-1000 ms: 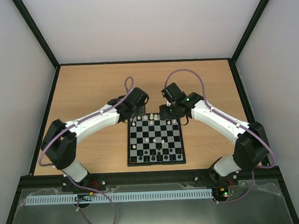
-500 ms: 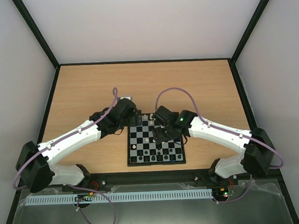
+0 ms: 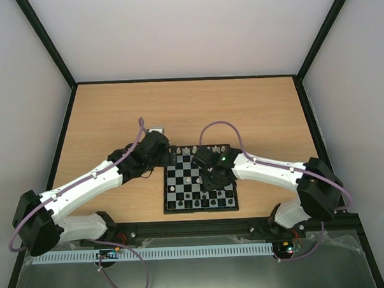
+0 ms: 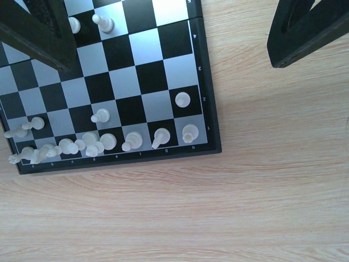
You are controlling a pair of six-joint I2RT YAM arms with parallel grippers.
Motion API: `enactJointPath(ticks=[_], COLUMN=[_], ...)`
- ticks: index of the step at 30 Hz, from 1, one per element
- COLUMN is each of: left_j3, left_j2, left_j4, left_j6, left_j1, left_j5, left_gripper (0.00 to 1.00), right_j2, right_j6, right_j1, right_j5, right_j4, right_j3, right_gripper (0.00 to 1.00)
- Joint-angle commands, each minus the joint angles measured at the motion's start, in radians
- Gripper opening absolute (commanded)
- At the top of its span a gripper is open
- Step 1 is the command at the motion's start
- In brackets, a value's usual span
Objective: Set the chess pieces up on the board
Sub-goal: Pick up the chess piece from the chessboard.
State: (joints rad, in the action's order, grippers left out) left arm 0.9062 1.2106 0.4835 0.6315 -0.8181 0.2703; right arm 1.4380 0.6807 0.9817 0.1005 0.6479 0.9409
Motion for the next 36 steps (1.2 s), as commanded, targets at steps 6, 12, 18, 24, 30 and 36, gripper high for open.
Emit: enactJointPath(ticks=[6,12,18,24,30,36], left_j3=[-0.016,-0.015,-0.012,-0.009,-0.009,-0.010], left_j2=[-0.010,0.003,0.012,0.022,0.030,0.035], left_j4=[0.006,0.002,-0.001,-0.003,-0.005,-0.006], left_j6=[-0.004,-0.007,-0.007,-0.007,-0.009,-0.019], left_j1=[-0.004,-0.003,-0.003,-0.003,-0.001,0.013], left_j5=[0.014,0.015,0.014,0.014,0.012,0.011], left_gripper=[0.99,0.99,0.99,0.99,0.99,0.99], right_j2=[0.102,0.114,0.125,0.143,0.167,0.175], right_j6=[-0.028,-0.041,-0.067,-0.083,-0.093,-0.099], right_j1=[-0.019,-0.042,-0.060,-0.066,-0.069,-0.071], right_j5=[0.035,0.029,0.019,0.006,0.000,0.021], right_j4=[0.002,-0.011,-0.019,-0.029,-0.032,-0.007], right_j3=[0.058,0.055,0.057,0.065,0.074,0.107], right_gripper=[0.34,0.32,0.31,0.31,0.20,0.10])
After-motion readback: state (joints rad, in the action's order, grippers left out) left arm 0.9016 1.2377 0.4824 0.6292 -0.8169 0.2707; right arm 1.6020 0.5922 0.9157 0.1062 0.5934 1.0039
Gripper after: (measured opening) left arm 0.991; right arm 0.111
